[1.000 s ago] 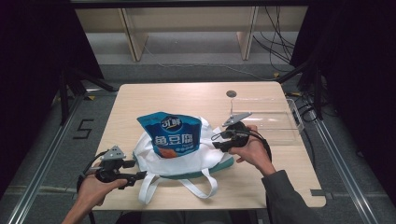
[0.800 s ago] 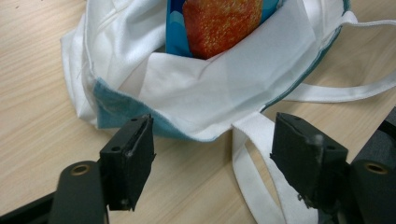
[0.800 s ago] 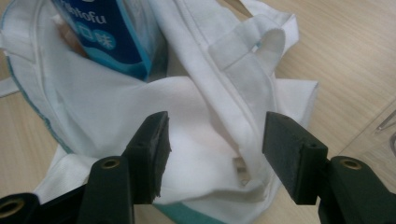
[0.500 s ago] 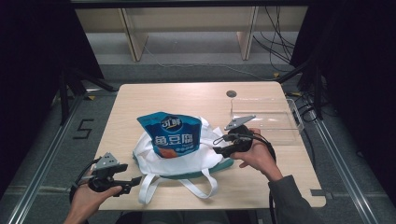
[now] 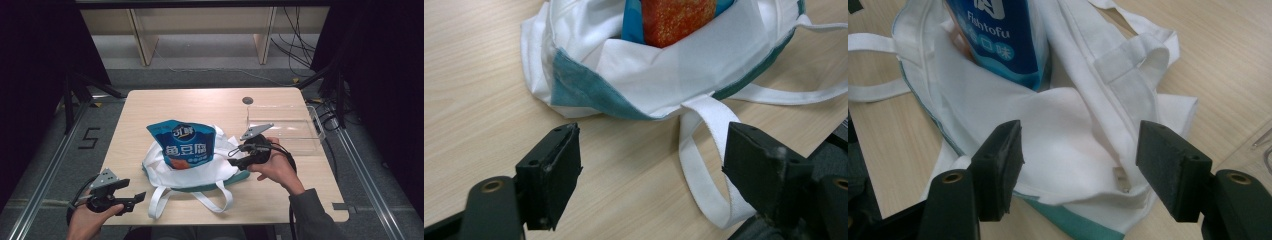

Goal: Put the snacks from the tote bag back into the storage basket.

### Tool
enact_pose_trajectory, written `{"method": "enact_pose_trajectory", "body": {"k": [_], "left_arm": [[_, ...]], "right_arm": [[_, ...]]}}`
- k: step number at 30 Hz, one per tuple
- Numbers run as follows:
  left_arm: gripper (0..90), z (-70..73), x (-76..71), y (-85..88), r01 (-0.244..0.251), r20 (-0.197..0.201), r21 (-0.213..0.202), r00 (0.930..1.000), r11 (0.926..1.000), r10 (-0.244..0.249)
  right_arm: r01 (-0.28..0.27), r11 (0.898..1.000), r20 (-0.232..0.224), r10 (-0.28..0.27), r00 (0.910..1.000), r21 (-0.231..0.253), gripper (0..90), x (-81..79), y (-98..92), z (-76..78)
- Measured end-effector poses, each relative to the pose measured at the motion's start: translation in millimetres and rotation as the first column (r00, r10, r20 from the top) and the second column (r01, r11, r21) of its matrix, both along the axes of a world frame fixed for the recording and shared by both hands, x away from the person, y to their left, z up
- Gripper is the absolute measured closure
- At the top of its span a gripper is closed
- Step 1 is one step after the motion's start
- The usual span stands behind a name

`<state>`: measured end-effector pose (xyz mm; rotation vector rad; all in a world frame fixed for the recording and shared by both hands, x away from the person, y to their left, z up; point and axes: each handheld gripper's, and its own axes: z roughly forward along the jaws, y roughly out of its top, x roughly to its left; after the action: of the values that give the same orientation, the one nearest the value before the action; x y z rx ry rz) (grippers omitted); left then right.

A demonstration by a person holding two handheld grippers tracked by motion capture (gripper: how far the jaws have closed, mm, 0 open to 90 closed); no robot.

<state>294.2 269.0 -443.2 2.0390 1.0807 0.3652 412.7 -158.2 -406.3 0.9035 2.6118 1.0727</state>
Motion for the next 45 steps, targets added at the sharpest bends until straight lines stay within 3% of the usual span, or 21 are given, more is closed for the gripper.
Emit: {"method": "enact_pose_trajectory", "body": {"k": [2, 3, 4, 6, 8, 12, 17, 19, 20, 23, 26, 29, 31, 32, 33, 35, 36, 38, 40, 43, 45], "left_arm": [[21.4, -0.1, -0.9, -0.3, -0.014, 0.008, -0.017, 0.9999, 0.9998, 0.014], [21.1, 0.4, -1.3, 0.9, -0.007, 0.005, -0.004, 1.0000, 1.0000, 0.007], [20.8, -1.1, -2.3, -1.9, -0.035, 0.010, -0.042, 0.9993, 0.9985, 0.035], [20.1, -0.3, -2.7, 1.1, -0.008, 0.007, -0.006, 0.9999, 1.0000, 0.008], [18.8, -0.7, -3.5, 0.6, -0.011, 0.005, -0.009, 0.9999, 0.9999, 0.011], [17.6, -1.8, -3.7, -0.2, -0.013, 0.009, -0.017, 0.9999, 0.9998, 0.014], [17.0, -4.9, -3.7, -2.4, -0.038, 0.022, -0.050, 0.9990, 0.9980, 0.039], [17.0, -3.4, -3.4, -0.7, -0.028, 0.007, -0.041, 0.9996, 0.9988, 0.028], [17.0, -3.9, -3.3, -1.7, -0.036, 0.012, -0.058, 0.9993, 0.9977, 0.036], [16.9, -3.5, -3.0, -0.2, -0.026, 0.010, -0.039, 0.9996, 0.9989, 0.026], [16.9, -4.3, -2.8, -1.6, -0.033, 0.008, -0.052, 0.9994, 0.9981, 0.034], [16.9, -3.9, -3.0, -0.8, -0.025, 0.005, -0.035, 0.9997, 0.9991, 0.026], [17.0, -3.9, -2.7, -0.7, -0.020, 0.009, -0.034, 0.9998, 0.9992, 0.020], [17.0, -4.3, -2.8, -1.4, -0.020, 0.016, -0.043, 0.9997, 0.9989, 0.021], [17.0, -3.9, -2.8, -0.3, -0.011, 0.017, -0.021, 0.9998, 0.9997, 0.011], [17.0, -3.1, -2.4, 0.9, 0.004, 0.005, -0.008, 1.0000, 1.0000, -0.004], [17.0, -3.4, -2.3, 0.9, 0.004, 0.008, -0.009, 1.0000, 1.0000, -0.004], [17.0, -3.4, -2.5, 0.9, 0.003, 0.009, -0.010, 1.0000, 0.9999, -0.003], [17.0, -4.0, -2.7, -0.1, -0.011, 0.014, -0.026, 0.9998, 0.9996, 0.011], [17.0, -3.7, -2.6, 0.8, -0.001, 0.011, -0.018, 0.9999, 0.9998, 0.001], [17.0, -4.4, -2.8, -0.9, -0.008, 0.017, -0.037, 0.9998, 0.9993, 0.009]], "right_arm": [[0.016, 1.000, 0.001, -0.016, 0.9999, 0.007, 35.4, -0.9, 1.3, -0.2], [0.019, 1.000, 0.003, -0.019, 0.9998, -0.001, 35.4, -1.7, 1.8, 0.5], [-0.011, 1.000, 0.009, 0.011, 0.9999, -0.008, 35.3, -1.2, 1.4, 1.8], [0.006, 1.000, 0.011, -0.006, 0.9999, -0.003, 35.0, -3.1, 4.0, 3.2], [-0.039, 0.999, 0.022, 0.039, 0.9990, -0.018, 34.8, -2.4, 3.6, 7.5], [-0.030, 1.000, 0.028, 0.031, 0.9991, -0.005, 33.8, -6.5, 6.4, 16.0], [-0.070, 0.997, 0.068, 0.072, 0.9951, -0.030, 31.8, -6.6, 8.1, 33.2], [-0.094, 0.995, 0.070, 0.096, 0.9929, -0.023, 29.7, -4.8, 10.8, 39.6], [-0.093, 0.995, 0.058, 0.095, 0.9938, -0.028, 29.1, -4.1, 12.8, 42.9], [-0.130, 0.990, 0.070, 0.134, 0.9885, -0.062, 28.8, -1.8, 20.8, 54.4], [-0.156, 0.984, 0.067, 0.162, 0.9846, -0.081, 28.1, -0.2, 29.7, 69.0], [-0.200, 0.975, 0.091, 0.209, 0.9737, -0.095, 27.8, 4.6, 38.1, 83.7], [-0.202, 0.975, 0.074, 0.209, 0.9750, -0.095, 28.1, 6.0, 44.3, 92.6], [-0.221, 0.971, 0.075, 0.229, 0.9706, -0.095, 29.0, 8.3, 47.4, 96.1], [-0.249, 0.964, 0.076, 0.256, 0.9637, -0.089, 30.0, 12.2, 54.0, 102.9], [-0.241, 0.966, 0.065, 0.247, 0.9667, -0.096, 30.3, 12.5, 58.1, 106.1], [-0.262, 0.957, 0.075, 0.272, 0.9594, -0.125, 31.6, 16.1, 66.4, 112.5], [-0.260, 0.957, 0.068, 0.270, 0.9604, -0.126, 32.0, 16.7, 71.3, 114.4], [-0.278, 0.949, 0.059, 0.289, 0.9555, -0.149, 34.0, 20.7, 81.3, 118.7], [-0.288, 0.946, 0.057, 0.299, 0.9524, -0.151, 36.2, 25.3, 92.3, 123.2], [-0.308, 0.936, 0.063, 0.322, 0.9447, -0.170, 37.3, 29.5, 99.0, 127.2]]}}
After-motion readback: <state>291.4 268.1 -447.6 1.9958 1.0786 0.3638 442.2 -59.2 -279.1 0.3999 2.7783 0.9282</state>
